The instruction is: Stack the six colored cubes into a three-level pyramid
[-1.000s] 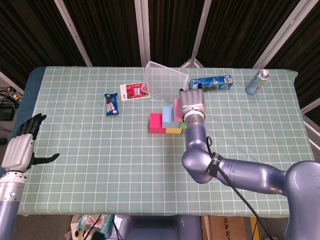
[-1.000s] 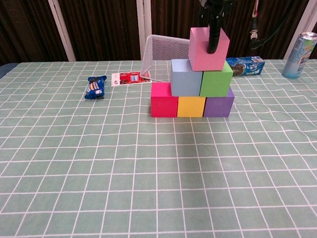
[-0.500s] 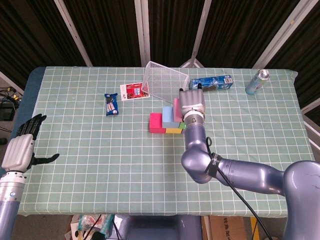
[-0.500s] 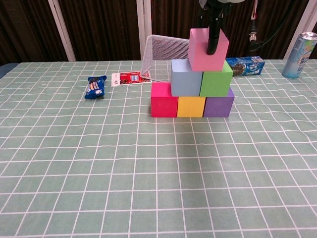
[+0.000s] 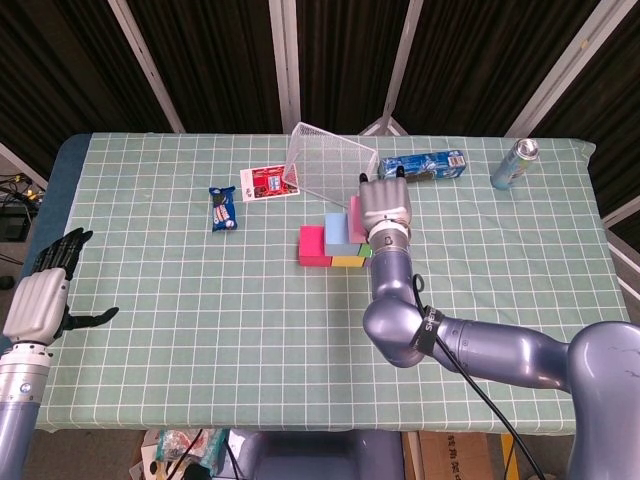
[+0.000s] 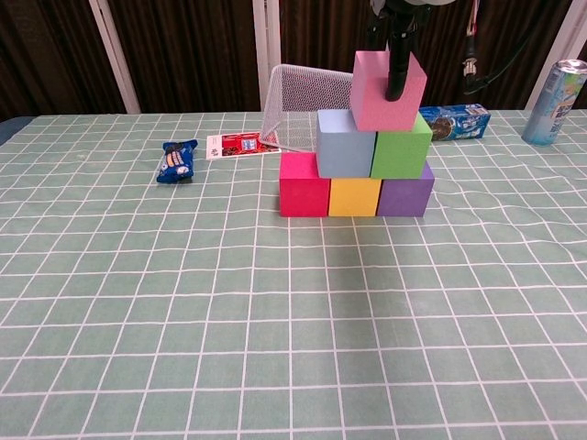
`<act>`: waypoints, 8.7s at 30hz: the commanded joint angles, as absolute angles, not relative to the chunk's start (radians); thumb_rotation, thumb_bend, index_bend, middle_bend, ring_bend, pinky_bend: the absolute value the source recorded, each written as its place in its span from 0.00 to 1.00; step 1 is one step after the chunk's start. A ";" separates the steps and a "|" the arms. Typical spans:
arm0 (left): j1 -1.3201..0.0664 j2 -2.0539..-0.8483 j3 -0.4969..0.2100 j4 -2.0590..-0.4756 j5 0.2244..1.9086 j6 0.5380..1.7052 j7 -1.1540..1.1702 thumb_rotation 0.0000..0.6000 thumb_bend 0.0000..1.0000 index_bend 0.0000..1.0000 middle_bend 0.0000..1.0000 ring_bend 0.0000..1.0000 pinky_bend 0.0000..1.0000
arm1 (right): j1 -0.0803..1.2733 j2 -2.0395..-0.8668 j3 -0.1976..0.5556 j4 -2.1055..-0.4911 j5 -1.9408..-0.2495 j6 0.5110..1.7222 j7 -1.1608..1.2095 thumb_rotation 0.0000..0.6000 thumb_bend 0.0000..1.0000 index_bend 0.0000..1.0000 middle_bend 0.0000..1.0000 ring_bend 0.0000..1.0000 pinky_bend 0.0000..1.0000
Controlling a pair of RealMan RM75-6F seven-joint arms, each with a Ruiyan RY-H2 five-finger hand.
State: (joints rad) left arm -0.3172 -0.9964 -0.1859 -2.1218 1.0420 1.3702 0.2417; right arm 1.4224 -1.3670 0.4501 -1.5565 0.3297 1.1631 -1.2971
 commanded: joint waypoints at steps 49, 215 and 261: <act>-0.313 -0.989 -0.185 -2.129 1.055 1.368 0.233 1.00 0.13 0.00 0.00 0.00 0.00 | 1.412 -1.363 0.481 -1.574 0.352 1.202 -1.349 1.00 0.24 0.12 0.43 0.28 0.00; -0.280 -1.040 -0.185 -2.135 1.159 1.447 0.297 1.00 0.13 0.00 0.00 0.00 0.00 | 0.776 -1.490 0.175 -1.602 -0.450 1.017 -0.630 1.00 0.51 0.00 0.00 0.00 0.00; -0.280 -1.034 -0.182 -2.127 1.143 1.432 0.294 1.00 0.13 0.00 0.00 0.00 0.00 | 0.824 -1.566 0.180 -1.562 -0.417 1.033 -0.636 1.00 0.51 0.00 0.00 0.00 0.00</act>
